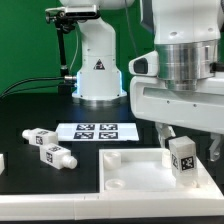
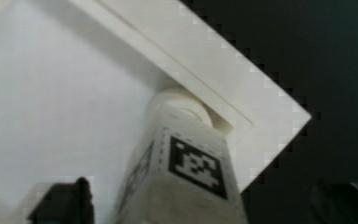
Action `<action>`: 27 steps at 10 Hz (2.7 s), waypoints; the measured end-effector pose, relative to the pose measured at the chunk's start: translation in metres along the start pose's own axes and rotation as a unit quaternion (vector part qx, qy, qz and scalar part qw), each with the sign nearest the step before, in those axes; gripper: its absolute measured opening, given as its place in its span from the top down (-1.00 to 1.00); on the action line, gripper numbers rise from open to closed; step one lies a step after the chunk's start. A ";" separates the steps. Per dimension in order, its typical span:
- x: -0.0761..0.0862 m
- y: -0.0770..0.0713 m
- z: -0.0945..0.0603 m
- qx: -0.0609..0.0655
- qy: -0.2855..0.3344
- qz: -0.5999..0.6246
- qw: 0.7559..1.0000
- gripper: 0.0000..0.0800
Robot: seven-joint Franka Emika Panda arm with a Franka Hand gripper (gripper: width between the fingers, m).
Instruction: Assemble one leg
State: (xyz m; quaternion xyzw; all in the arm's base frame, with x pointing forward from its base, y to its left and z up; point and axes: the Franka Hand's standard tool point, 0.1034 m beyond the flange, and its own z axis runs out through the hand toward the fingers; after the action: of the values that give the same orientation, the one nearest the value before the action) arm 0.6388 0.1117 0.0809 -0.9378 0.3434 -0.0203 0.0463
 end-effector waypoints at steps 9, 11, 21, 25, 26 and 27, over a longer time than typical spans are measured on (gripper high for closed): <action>0.006 0.000 0.002 -0.024 0.011 -0.273 0.962 -0.30; 0.006 0.000 0.003 -0.023 0.013 -0.197 0.980 0.29; 0.003 0.002 0.005 0.000 0.012 0.288 0.958 0.11; 0.002 0.001 0.005 -0.018 0.015 -0.063 0.998 -0.61; 0.003 0.001 0.005 -0.019 0.015 -0.093 0.995 -0.61; 0.003 0.001 0.005 -0.020 0.015 -0.120 0.992 -0.62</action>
Offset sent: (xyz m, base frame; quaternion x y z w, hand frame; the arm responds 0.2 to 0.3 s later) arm 0.0084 0.0008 -0.0017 -0.0442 -0.0057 -0.3468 0.9369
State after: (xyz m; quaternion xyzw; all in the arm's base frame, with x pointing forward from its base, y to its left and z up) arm 0.6404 0.1091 0.0760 -0.9726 0.2295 -0.0328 0.0197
